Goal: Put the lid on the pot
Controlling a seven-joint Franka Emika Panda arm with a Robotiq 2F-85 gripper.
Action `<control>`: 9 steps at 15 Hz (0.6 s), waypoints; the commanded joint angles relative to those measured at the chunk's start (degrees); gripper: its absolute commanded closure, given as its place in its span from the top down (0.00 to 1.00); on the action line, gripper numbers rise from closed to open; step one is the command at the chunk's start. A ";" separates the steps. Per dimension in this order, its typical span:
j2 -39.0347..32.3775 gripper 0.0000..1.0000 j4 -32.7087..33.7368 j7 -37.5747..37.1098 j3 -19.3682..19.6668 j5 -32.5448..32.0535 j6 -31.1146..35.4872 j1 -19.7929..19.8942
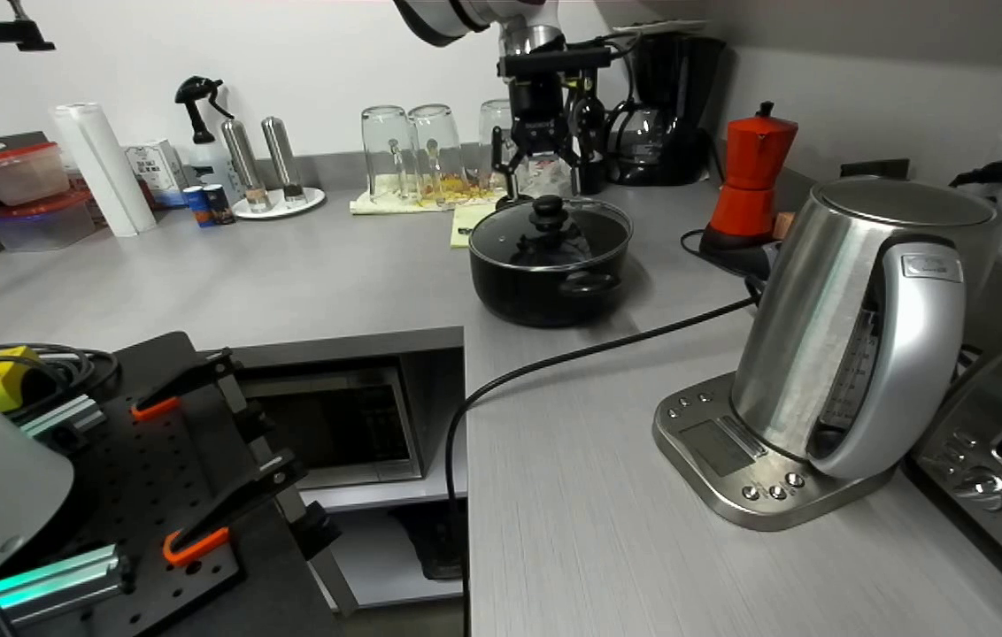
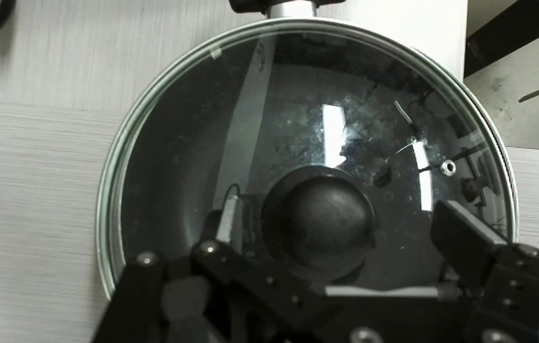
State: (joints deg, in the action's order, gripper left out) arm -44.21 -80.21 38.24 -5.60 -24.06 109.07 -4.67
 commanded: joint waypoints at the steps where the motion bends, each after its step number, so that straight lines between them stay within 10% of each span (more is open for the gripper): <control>1: -0.93 1.00 1.43 2.03 -0.10 1.95 -1.33 0.54; 2: -0.98 0.77 1.42 2.09 -0.12 2.01 -1.28 0.61; 9: -1.17 0.28 1.54 2.35 -0.15 2.06 -1.15 0.75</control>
State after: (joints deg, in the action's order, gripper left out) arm -44.90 -80.09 38.49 -5.60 -23.65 109.11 -4.20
